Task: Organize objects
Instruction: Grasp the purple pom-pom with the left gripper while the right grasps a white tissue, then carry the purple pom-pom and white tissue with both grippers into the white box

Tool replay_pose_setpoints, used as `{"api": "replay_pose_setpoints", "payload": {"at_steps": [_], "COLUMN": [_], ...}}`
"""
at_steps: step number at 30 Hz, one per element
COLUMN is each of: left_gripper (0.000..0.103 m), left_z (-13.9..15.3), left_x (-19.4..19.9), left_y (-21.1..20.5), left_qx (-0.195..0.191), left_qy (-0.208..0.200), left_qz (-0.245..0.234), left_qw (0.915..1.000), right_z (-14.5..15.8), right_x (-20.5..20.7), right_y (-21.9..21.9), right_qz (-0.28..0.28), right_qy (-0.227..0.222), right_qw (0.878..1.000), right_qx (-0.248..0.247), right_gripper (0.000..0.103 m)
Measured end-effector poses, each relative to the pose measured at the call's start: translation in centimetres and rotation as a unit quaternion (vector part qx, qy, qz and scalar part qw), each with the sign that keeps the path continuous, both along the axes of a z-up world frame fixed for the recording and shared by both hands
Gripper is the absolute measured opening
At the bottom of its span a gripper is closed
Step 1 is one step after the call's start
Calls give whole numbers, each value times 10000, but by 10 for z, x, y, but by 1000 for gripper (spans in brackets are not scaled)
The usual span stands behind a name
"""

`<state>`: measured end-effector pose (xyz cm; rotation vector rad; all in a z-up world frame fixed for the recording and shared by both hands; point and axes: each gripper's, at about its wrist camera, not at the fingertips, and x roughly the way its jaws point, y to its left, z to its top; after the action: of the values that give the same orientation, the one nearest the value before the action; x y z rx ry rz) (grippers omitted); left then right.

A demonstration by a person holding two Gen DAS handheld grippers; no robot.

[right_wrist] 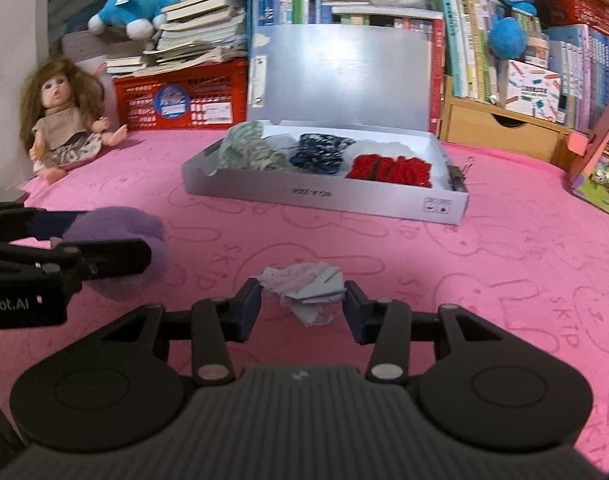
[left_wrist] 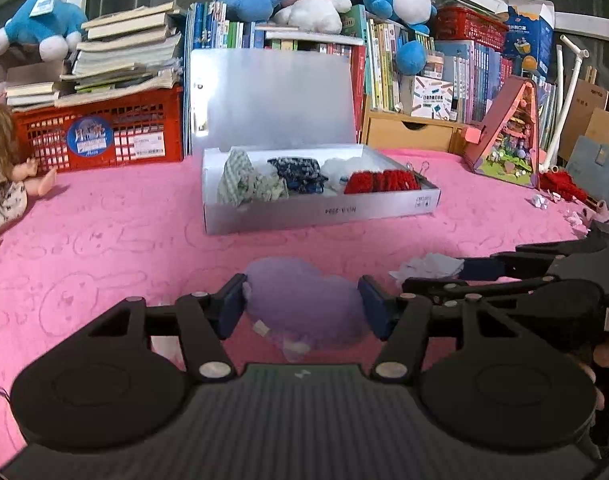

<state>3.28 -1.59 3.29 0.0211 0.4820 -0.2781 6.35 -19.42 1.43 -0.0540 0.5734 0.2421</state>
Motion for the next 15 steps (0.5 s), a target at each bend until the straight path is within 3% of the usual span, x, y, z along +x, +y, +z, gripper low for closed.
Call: {"api": "replay_pose_setpoints", "payload": {"at_steps": [15], "left_gripper": [66], "left_z": [35], "left_x": [57], "left_y": [-8], "left_qx": [-140], "left_qy": [-134], "left_qz": [129], "left_qw": [9997], "right_z": [32], "right_x": [36], "right_y": [-26], "right_qz": [-565], "right_qy": [-211], "right_qw": [9978], "right_qx": [268], "right_gripper": [50]}}
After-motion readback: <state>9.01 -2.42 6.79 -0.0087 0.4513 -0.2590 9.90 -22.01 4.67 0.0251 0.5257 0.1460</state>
